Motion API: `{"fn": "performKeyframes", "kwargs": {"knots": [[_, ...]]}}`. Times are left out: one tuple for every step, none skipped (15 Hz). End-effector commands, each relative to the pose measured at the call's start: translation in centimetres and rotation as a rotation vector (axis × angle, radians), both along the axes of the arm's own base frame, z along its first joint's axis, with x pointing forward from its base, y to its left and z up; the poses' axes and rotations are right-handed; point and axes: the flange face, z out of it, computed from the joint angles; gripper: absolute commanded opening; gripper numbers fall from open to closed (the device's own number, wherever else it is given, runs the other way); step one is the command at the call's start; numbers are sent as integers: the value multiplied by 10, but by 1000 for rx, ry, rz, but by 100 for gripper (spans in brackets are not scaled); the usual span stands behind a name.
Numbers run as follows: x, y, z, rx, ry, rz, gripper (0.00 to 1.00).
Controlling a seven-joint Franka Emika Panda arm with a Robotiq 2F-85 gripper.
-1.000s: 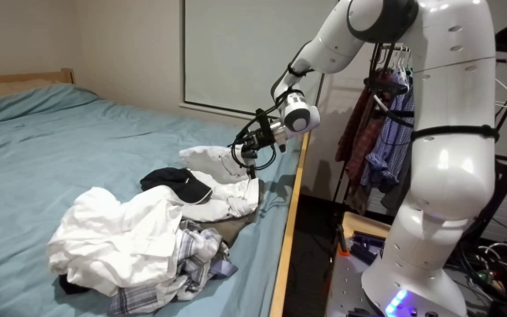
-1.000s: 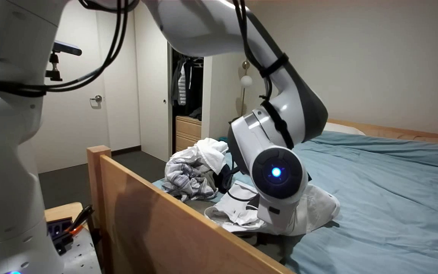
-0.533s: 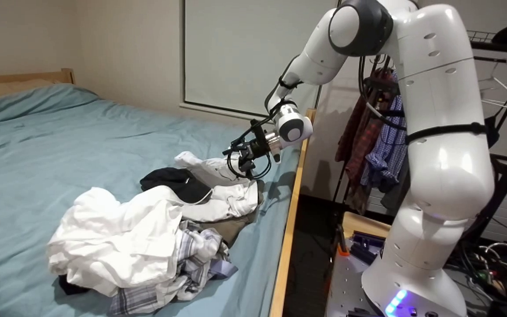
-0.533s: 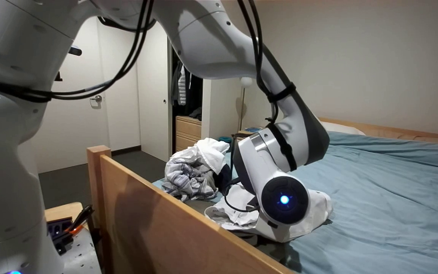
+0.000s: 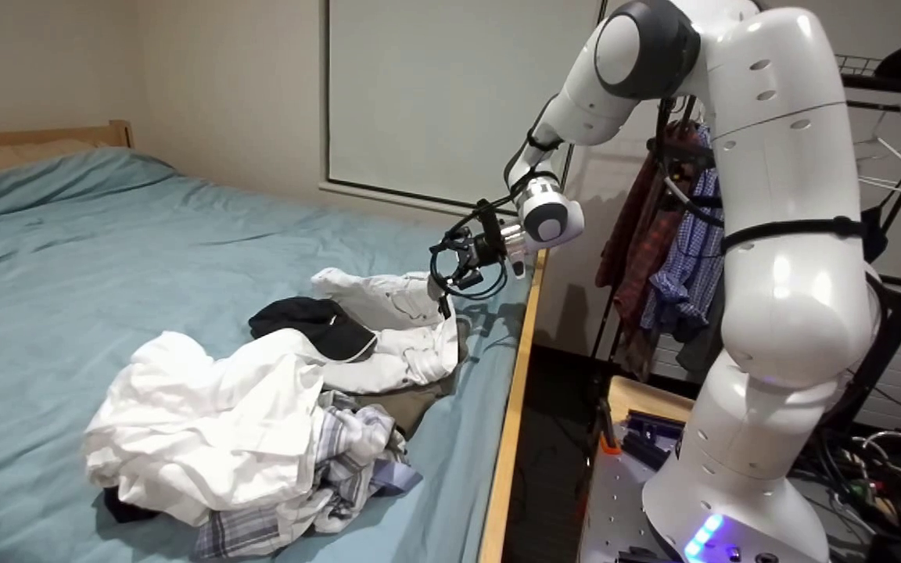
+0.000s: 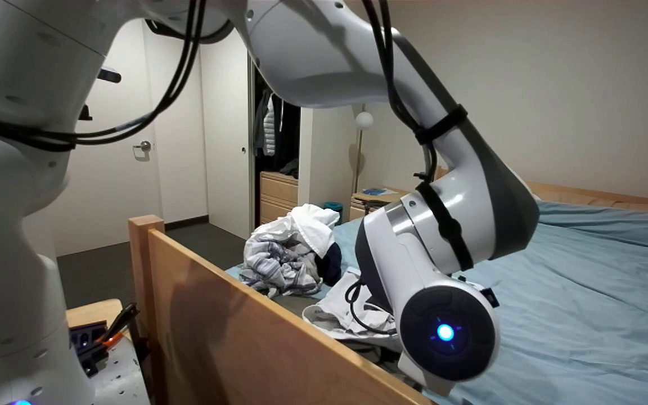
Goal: Unfold the white short then move the black cap to the left
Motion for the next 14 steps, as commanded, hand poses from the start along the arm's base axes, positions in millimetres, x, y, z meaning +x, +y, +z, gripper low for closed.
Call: {"fn": "performKeyframes", "kwargs": {"knots": [[-31,-40,18,37,-48,-81,100],[-35,-45,23,39,-63,-91,100],[-34,-44,31,37,-90,-76,100],[-36,-38,38,14,-96,-55,100],[-38,-35,42,-4,-90,-52,100],[-39,-28,50,-38,-82,-53,100],[-39,-24,55,-49,-88,-38,100],[-38,-17,61,-56,-98,-15,100],[-37,-11,66,-60,-108,16,100],[-36,-3,73,-77,-111,55,100],[-37,3,81,-109,-95,84,100],[-37,14,93,-171,-90,131,100],[-38,22,106,-226,-86,149,100],[-38,32,123,-281,-79,164,100]]}}
